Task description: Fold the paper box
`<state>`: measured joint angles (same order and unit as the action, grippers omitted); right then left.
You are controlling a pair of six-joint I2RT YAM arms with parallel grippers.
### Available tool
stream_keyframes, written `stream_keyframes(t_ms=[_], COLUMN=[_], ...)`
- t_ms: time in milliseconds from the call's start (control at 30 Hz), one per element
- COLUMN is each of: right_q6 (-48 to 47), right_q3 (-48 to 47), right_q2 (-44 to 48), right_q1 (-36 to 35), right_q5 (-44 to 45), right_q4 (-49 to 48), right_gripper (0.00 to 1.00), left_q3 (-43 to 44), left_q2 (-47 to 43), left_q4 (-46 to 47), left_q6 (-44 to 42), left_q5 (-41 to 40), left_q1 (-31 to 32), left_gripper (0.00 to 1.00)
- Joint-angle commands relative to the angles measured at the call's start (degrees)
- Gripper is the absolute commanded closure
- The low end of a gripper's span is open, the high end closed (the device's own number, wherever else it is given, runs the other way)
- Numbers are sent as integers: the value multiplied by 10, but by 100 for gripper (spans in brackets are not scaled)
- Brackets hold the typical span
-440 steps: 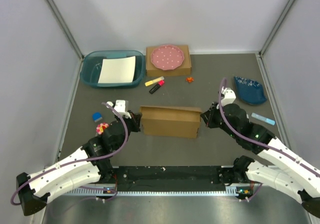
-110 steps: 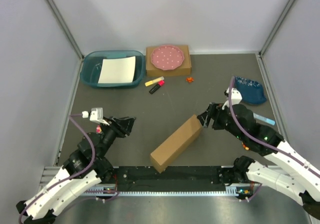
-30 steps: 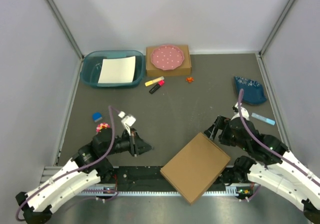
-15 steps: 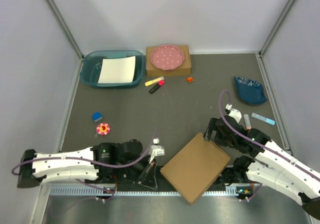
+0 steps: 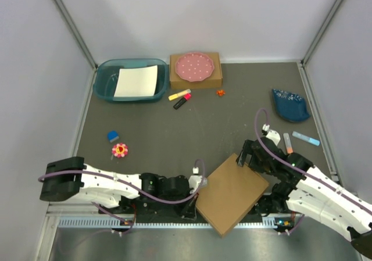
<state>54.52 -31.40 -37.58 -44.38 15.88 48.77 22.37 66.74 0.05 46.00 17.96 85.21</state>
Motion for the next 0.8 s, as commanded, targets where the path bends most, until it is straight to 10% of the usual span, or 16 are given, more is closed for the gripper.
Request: stream_keyframes(t_ms=[0,767], right_q6=[-3,49], right_q3=[4,83], right_q2=[-13,-158], right_q1=[5,13], right_q5=[-9,-95], right_q4=[-35,-368], right_gripper=[7,8], left_q3=[0,61], left_q2=[-11,-44], left_q4=[46,12], left_q6=[4,-62], left_q5=[-131,-115], left_q1=[-14,-445], left_gripper=[100,100])
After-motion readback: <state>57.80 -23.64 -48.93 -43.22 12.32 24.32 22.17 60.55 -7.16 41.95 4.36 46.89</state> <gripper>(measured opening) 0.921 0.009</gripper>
